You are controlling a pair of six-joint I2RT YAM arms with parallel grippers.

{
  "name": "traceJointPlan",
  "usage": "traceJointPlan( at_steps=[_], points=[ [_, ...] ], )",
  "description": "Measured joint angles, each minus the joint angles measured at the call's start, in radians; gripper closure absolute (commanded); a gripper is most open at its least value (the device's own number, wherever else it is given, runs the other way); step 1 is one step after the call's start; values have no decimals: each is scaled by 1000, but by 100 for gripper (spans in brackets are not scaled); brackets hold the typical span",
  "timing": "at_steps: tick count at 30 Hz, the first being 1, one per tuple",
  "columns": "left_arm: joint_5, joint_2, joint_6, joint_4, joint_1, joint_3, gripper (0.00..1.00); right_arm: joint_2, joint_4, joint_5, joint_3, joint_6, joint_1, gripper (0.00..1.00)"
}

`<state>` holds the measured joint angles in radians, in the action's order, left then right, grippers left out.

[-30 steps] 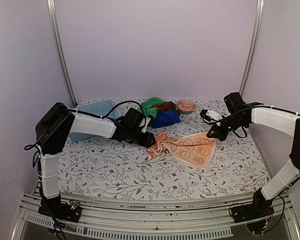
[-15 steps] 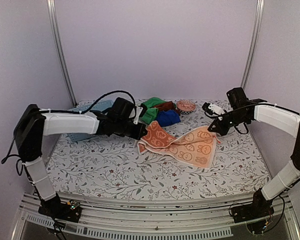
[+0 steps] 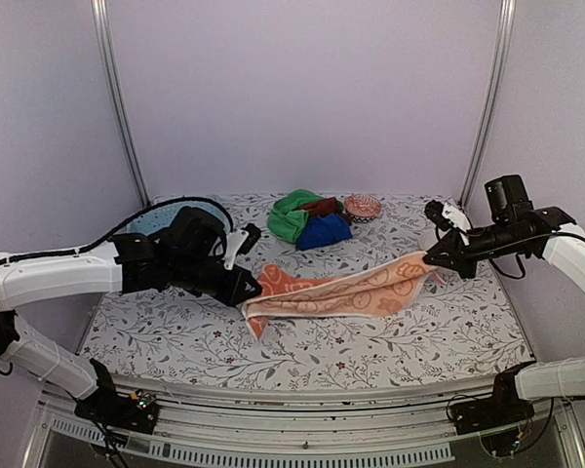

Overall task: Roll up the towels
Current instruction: Flatten out the towel at the center of the board.

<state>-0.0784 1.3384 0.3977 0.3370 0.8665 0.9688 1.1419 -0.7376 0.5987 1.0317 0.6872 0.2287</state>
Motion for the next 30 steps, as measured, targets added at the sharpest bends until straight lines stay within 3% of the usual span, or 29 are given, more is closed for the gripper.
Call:
traceJointPlan(
  at_steps=[2, 7, 11, 14, 15, 17, 18, 23, 28, 30],
  points=[
    [-25, 0, 7, 61, 24, -12, 75, -31, -46, 16, -31, 24, 0, 98],
    [10, 32, -25, 113, 24, 51, 63, 66, -13, -114, -31, -30, -46, 98],
    [31, 127, -67, 115, 13, 134, 62, 262, 40, -251, 45, -126, -186, 98],
    [14, 159, -90, 115, 19, 105, 63, 288, 66, -283, 58, -161, -238, 98],
    [2, 160, -97, 113, 24, 78, 60, 283, 67, -280, 58, -171, -241, 98],
    [-25, 158, -108, 109, 41, 28, 45, 278, 72, -264, 58, -180, -236, 97],
    [-37, 156, -118, 109, 60, 4, 43, 277, 73, -257, 58, -183, -234, 98],
    [-21, 148, -183, 100, 242, -29, 46, 253, 92, -223, 20, -191, -229, 98],
    [34, 247, -303, 82, 398, 113, 55, 247, 96, -198, 1, -195, -229, 97],
    [38, 311, -357, 63, 427, 174, 64, 247, 99, -192, -2, -196, -229, 97]
  ],
)
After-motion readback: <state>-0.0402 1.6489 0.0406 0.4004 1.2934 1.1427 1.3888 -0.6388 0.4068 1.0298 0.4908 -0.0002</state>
